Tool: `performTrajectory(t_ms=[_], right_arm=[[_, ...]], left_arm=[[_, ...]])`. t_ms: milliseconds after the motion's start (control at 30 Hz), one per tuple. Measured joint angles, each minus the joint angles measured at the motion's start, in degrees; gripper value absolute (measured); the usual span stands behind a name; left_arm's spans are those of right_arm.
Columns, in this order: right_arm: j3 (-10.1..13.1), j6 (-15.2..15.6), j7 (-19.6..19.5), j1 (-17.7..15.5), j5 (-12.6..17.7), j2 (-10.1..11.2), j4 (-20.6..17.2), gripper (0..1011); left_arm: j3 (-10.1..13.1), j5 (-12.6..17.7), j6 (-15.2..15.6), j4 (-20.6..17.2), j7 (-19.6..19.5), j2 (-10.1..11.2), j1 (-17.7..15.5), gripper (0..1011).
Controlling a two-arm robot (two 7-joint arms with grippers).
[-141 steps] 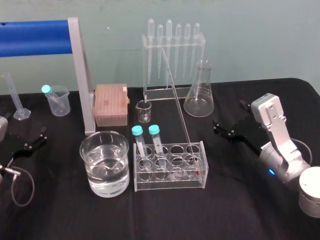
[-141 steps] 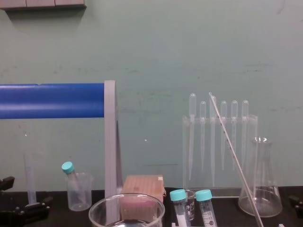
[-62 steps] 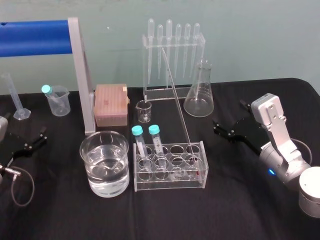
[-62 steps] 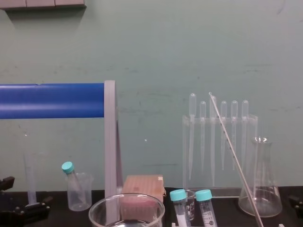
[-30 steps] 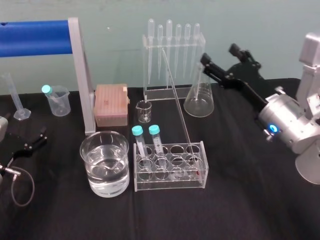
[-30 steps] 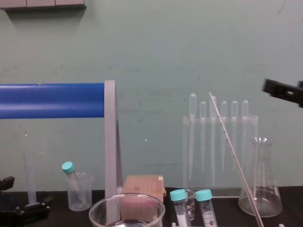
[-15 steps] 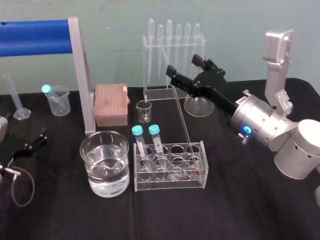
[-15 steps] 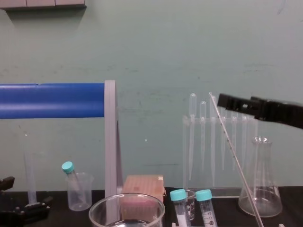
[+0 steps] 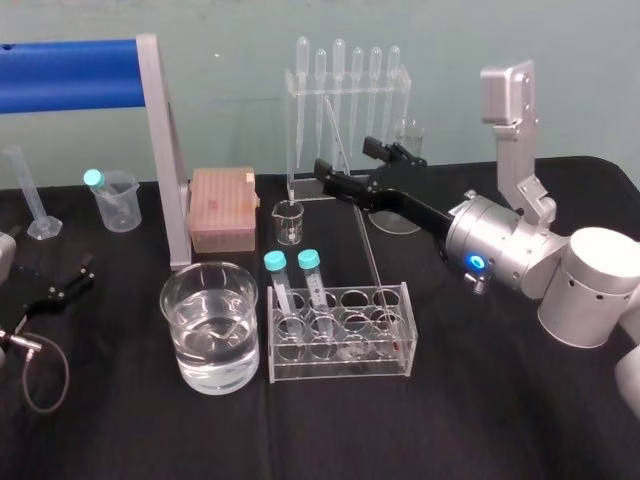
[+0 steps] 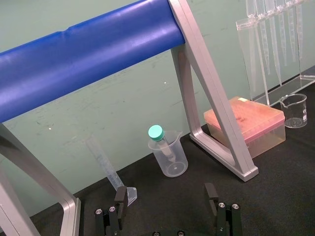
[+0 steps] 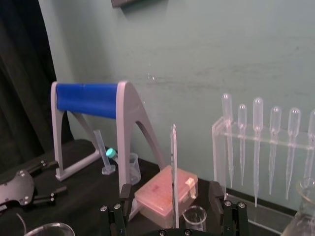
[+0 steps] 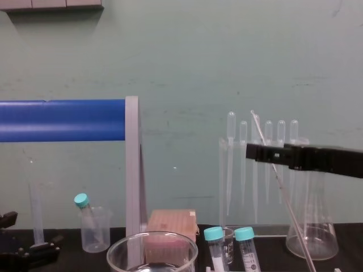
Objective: Hold the thermometer with one hand and immerse one end into the beaker, then reinsert it into the test tube rack.
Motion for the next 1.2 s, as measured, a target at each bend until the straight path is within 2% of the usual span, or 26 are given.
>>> performTrajectory(t_ms=[200,400,1200], right_arm=[[-0.48,1.93,-0.42,0.81,-0.73,-0.2,1.28,1003],[-0.6,2.51,-0.41,1.23,-0.83,-0.56,2.14,1003],[-0.63,2.16,0.26,1.57,-0.99,-0.95,2.6,1003]], left_arm=[[0.0,0.0,0.0,0.0,0.0,0.0,0.0,1008],[0.0,0.0,0.0,0.0,0.0,0.0,0.01,1008],[0.0,0.0,0.0,0.0,0.0,0.0,0.01,1008]])
